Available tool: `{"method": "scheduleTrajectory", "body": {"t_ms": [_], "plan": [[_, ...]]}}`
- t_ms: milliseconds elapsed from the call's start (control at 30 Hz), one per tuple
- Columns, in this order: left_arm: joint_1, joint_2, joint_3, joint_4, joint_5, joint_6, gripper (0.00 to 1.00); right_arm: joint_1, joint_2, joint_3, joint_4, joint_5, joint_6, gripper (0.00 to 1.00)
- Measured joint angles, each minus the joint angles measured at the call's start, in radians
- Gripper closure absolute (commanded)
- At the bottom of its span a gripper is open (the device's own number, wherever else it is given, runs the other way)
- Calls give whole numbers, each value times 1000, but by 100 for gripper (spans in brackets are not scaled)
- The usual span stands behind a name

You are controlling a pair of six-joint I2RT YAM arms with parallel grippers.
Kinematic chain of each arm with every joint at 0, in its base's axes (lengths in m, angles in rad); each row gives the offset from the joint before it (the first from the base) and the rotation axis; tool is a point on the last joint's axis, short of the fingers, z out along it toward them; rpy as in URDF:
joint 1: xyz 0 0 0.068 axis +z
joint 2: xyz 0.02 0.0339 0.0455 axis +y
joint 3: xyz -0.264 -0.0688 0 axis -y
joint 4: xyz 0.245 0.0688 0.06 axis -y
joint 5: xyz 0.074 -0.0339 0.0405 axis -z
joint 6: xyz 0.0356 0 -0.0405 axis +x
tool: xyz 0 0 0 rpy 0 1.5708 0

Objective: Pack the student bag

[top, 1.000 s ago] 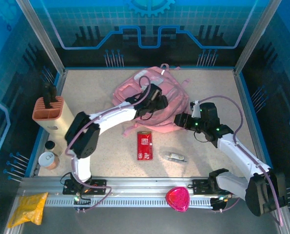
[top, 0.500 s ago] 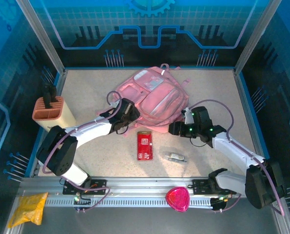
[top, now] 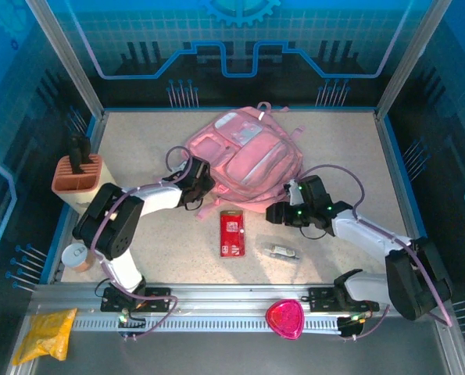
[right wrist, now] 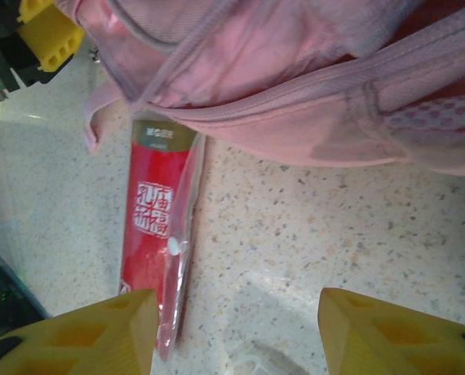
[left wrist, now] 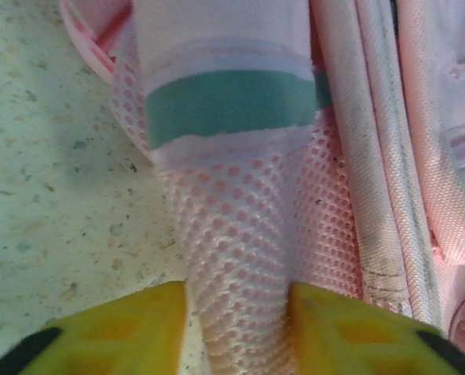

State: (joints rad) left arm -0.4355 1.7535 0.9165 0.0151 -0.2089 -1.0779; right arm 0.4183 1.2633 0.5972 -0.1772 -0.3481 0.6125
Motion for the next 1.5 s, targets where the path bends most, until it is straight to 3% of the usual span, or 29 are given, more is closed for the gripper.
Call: {"method": "scheduleTrajectory", "body": {"t_ms": [267,500,700,800,1000,1100,1267,1500], "plan": [[1,4,18,14,19,2,100,0,147,35,157,47,57,43],[-8,-26,5,36,46,2,100,-46,251,119,224,92,103,41],[-68,-63,-7,46,37,-45,100,-119,317,211,243,115,114,39],[-105,-64,-19,59,24,-76,100,-123,303,235,197,163,92,30],[-141,-64,-31,78,-4,-130,100,-95,153,234,49,252,40,26],[-152,-66,-31,80,-12,-149,100,-54,85,234,-18,289,6,27],[-177,-75,-31,80,-29,-172,100,109,76,235,-112,335,-38,32],[-217,-95,-31,77,-50,-182,100,277,224,309,-138,385,-41,40]]}}
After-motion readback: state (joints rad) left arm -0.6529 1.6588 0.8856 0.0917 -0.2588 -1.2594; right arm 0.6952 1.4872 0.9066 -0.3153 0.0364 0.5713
